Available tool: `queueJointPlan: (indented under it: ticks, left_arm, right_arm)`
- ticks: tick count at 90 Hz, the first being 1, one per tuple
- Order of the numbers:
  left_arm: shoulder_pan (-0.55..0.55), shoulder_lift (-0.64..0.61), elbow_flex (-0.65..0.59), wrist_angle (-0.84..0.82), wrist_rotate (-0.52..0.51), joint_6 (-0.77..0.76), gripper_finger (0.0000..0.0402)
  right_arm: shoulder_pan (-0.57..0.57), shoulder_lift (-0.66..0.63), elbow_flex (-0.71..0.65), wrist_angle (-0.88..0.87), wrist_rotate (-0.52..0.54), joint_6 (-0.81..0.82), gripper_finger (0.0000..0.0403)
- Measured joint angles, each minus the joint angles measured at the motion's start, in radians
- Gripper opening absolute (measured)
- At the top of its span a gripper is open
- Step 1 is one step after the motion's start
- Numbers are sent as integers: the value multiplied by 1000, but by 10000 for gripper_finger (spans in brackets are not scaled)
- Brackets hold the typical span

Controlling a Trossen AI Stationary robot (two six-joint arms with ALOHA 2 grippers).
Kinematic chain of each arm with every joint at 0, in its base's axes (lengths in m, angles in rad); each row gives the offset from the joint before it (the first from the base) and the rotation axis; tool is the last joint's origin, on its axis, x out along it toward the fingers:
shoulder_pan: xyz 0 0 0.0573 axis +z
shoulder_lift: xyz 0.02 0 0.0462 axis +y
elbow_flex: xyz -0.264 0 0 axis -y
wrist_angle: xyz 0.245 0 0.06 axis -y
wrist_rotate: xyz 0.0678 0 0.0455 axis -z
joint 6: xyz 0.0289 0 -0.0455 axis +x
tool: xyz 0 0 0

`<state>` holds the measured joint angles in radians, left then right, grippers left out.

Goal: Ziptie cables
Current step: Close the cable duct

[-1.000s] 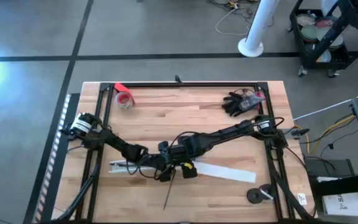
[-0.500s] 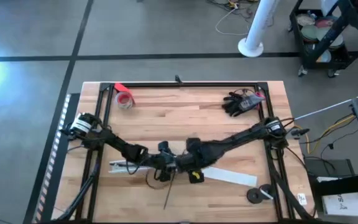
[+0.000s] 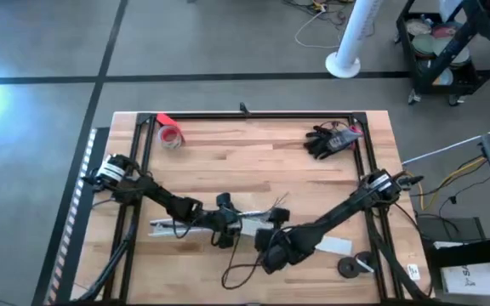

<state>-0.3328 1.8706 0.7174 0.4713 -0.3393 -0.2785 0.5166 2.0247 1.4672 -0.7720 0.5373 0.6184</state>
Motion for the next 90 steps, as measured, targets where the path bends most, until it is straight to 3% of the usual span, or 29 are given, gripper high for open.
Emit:
queueJointPlan:
  ticks: [14, 45, 57, 75, 90]
  left_arm:
    - [0, 0, 0, 0, 0, 1, 233]
    - [0, 0, 0, 1, 0, 7, 231]
    - [0, 0, 0, 1, 0, 7, 234]
    - [0, 0, 0, 1, 0, 7, 233]
    - [0, 0, 0, 1, 0, 8, 231]
  right_arm:
    - [-28, 0, -53, 85, -96, -8, 348]
    - [-44, 0, -65, 132, -91, -18, 342]
    - [-44, 0, -65, 132, -56, -8, 306]
    - [-44, 0, -53, 126, -41, -14, 216]
    - [-47, 0, -24, 72, -64, -54, 213]
